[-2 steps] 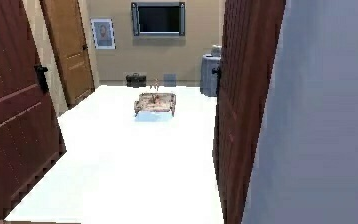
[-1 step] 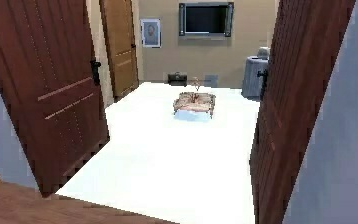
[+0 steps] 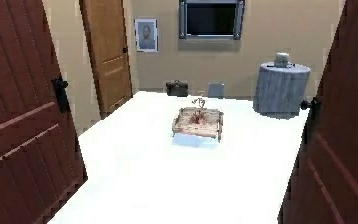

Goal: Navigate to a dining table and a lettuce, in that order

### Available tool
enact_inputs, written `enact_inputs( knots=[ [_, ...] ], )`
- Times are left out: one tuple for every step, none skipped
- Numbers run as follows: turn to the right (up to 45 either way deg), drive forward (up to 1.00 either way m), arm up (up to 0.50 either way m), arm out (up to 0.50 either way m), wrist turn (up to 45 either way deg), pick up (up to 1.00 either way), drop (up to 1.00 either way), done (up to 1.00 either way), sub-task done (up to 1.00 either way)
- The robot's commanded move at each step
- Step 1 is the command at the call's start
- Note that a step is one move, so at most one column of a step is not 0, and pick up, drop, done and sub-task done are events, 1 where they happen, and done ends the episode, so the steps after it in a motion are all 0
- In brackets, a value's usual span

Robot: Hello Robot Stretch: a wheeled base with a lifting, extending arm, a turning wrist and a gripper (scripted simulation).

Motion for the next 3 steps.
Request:
enact_inputs(
  knots=[
    [6.0,0.0,0.0,0.0,0.0,0.0,0.0,0.0,0.0],
    [0.0,1.0,0.0,0.0,0.0,0.0,0.0,0.0,0.0],
    [0.0,0.45,0.0,0.0,0.0,0.0,0.0,0.0,0.0]
  ],
)
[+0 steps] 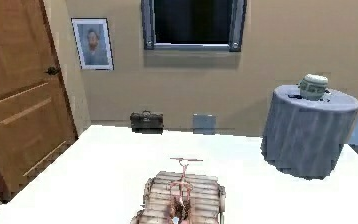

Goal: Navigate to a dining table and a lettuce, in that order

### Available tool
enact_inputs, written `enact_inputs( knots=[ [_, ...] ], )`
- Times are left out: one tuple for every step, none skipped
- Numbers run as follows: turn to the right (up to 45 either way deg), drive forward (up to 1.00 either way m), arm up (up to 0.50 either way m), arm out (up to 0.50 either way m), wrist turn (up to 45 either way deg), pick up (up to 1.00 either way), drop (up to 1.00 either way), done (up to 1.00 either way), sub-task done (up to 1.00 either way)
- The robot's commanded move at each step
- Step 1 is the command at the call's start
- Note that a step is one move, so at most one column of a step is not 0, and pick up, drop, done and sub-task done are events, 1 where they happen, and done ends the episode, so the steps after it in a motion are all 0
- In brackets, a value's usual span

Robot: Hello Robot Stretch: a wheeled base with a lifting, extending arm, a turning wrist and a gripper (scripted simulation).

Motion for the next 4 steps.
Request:
enact_inputs(
  knots=[
    [33.0,0.0,0.0,0.0,0.0,0.0,0.0,0.0,0.0],
    [0.0,0.3,0.0,0.0,0.0,0.0,0.0,0.0,0.0],
    [18.0,0.0,0.0,0.0,0.0,0.0,0.0,0.0,0.0],
    [0.0,0.45,0.0,0.0,0.0,0.0,0.0,0.0,0.0]
  ],
)
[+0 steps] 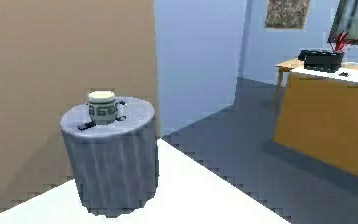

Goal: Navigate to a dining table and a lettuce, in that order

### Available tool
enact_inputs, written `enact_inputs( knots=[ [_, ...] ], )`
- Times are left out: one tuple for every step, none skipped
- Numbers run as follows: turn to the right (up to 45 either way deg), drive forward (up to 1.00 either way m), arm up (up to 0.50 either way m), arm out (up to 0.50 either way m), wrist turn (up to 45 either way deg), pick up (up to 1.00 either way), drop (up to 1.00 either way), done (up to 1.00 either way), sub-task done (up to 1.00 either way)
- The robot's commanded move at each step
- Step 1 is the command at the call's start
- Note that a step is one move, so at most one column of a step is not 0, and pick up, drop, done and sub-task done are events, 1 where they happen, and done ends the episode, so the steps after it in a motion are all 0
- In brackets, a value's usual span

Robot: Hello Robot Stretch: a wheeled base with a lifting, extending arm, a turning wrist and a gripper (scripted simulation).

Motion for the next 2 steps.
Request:
enact_inputs(
  knots=[
    [-33.0,0.0,0.0,0.0,0.0,0.0,0.0,0.0,0.0],
    [0.0,0.6,0.0,0.0,0.0,0.0,0.0,0.0,0.0]
  ],
)
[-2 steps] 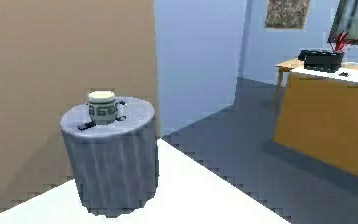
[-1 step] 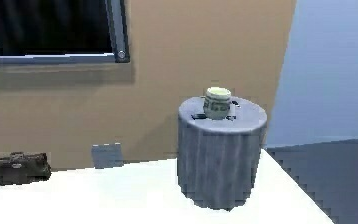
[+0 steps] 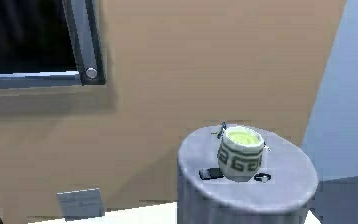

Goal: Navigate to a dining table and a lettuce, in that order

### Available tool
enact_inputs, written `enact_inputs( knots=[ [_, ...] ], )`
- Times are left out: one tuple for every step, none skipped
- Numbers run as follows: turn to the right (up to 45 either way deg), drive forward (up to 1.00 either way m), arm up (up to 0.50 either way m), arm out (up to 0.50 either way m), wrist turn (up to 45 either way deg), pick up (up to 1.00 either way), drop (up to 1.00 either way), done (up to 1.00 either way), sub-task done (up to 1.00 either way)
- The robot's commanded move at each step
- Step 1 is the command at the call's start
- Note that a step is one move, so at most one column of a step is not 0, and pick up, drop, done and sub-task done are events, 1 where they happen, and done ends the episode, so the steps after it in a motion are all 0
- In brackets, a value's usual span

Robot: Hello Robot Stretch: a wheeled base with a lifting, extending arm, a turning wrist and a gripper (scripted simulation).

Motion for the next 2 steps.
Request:
enact_inputs(
  knots=[
    [18.0,0.0,0.0,0.0,0.0,0.0,0.0,0.0,0.0],
    [0.0,0.0,0.0,0.0,0.0,0.0,0.0,0.0,1.0]
  ],
)
